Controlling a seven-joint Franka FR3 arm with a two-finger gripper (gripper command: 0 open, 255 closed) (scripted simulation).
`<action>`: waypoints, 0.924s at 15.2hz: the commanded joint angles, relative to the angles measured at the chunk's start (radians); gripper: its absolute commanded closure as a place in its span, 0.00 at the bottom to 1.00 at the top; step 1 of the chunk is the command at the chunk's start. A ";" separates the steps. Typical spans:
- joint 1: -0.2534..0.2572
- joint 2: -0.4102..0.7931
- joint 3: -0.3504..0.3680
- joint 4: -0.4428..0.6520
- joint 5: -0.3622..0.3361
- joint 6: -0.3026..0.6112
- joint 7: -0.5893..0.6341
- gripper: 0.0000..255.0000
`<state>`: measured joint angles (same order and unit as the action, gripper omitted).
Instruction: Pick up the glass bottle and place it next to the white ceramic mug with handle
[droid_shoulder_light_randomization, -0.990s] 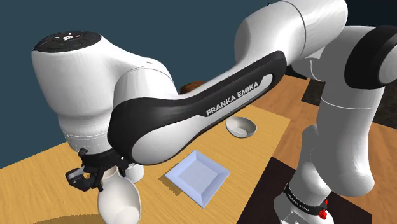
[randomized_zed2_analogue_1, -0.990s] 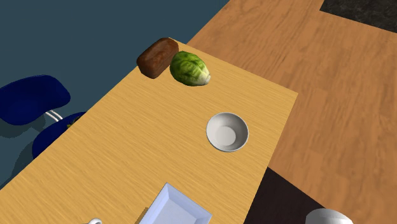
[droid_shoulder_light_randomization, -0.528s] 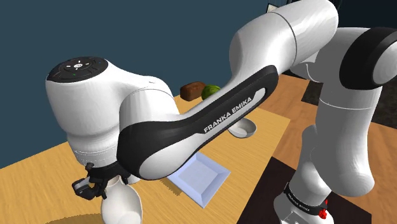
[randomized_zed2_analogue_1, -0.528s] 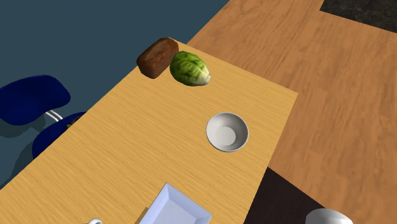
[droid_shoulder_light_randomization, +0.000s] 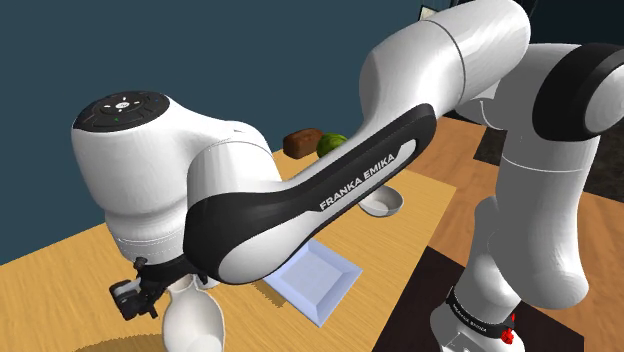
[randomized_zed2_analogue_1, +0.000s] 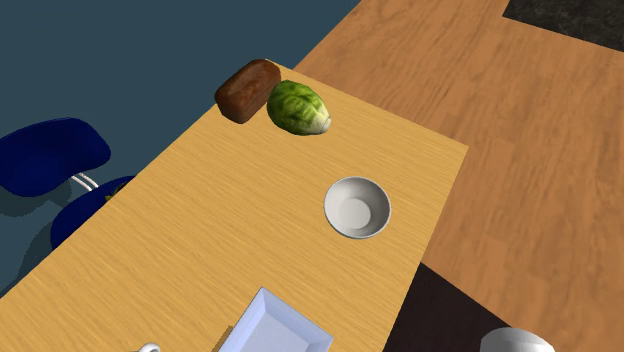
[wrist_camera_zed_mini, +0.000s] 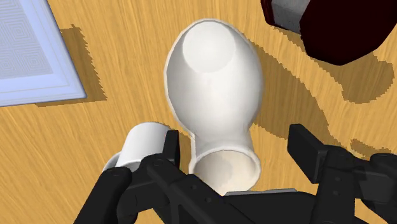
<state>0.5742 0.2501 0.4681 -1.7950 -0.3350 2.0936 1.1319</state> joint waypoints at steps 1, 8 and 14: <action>0.000 0.000 0.000 0.000 0.000 0.000 0.000 0.00; 0.003 -0.048 0.015 0.064 0.036 -0.105 -0.023 0.00; 0.003 -0.048 0.015 0.064 0.036 -0.105 -0.023 0.00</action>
<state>0.5772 0.2015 0.4832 -1.7317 -0.2989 1.9889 1.1090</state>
